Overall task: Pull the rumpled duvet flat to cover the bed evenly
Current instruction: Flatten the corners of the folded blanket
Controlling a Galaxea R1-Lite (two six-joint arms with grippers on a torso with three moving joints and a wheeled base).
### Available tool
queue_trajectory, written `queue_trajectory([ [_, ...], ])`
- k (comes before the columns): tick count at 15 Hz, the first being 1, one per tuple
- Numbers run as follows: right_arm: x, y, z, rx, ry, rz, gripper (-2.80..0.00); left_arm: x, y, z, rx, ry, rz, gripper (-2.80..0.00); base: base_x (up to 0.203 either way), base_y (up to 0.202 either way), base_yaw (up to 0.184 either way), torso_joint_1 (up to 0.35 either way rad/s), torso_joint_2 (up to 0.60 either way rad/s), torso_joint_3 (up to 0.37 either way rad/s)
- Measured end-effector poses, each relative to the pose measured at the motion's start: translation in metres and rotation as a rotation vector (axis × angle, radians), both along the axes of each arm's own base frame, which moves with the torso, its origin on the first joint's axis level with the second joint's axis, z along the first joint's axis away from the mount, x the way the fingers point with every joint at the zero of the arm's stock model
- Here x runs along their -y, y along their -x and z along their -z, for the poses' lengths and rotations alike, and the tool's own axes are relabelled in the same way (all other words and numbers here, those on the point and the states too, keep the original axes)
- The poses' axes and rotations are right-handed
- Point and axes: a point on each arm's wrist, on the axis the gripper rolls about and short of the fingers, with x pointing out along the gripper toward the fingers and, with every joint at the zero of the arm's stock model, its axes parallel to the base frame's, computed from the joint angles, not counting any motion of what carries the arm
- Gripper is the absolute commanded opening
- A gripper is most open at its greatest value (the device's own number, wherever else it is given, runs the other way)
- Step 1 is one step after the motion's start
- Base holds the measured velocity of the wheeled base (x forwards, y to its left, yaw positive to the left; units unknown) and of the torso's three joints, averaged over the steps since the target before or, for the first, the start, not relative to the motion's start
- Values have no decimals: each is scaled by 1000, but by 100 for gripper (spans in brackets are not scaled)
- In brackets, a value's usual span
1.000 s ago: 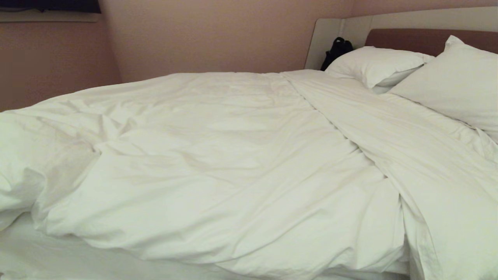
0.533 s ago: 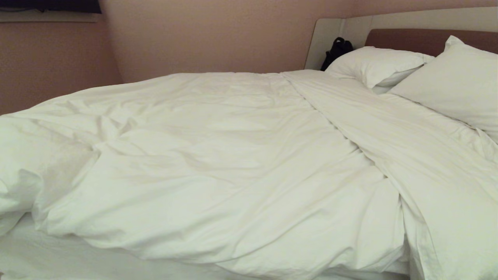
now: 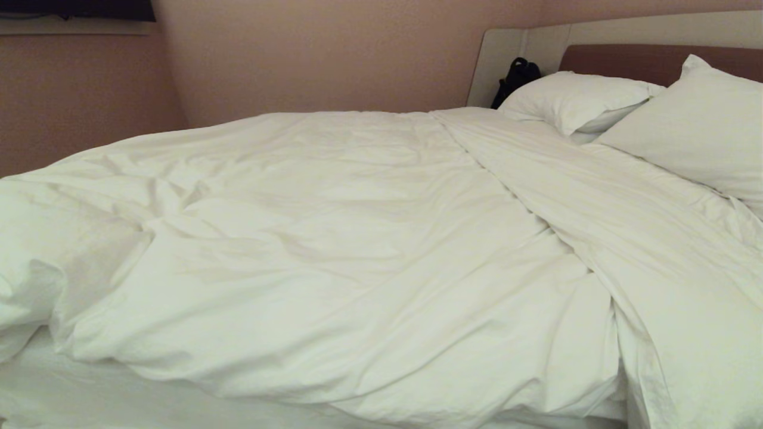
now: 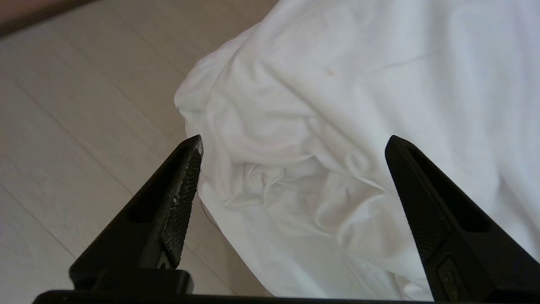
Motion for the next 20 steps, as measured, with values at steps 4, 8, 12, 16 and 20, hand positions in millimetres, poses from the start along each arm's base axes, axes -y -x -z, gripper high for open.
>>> queue_trajectory([
  [4, 0, 0, 0, 0, 0, 0, -280, -21, 10, 29, 27, 147, -76, -280, 0, 0, 0, 0, 0, 0],
  [8, 0, 0, 0, 0, 0, 0, -280, -17, 14, 78, 47, 383, -90, -280, 0, 0, 0, 0, 0, 0],
  [12, 0, 0, 0, 0, 0, -1, -280, 8, 17, 115, 53, 560, -46, -280, 0, 0, 0, 0, 0, 0],
  [16, 0, 0, 0, 0, 0, 0, -280, 3, 14, 128, 46, 573, -37, -280, 0, 0, 0, 0, 0, 0],
  [20, 0, 0, 0, 0, 0, 0, -280, -22, 9, 145, 54, 558, -46, -280, 0, 0, 0, 0, 0, 0],
])
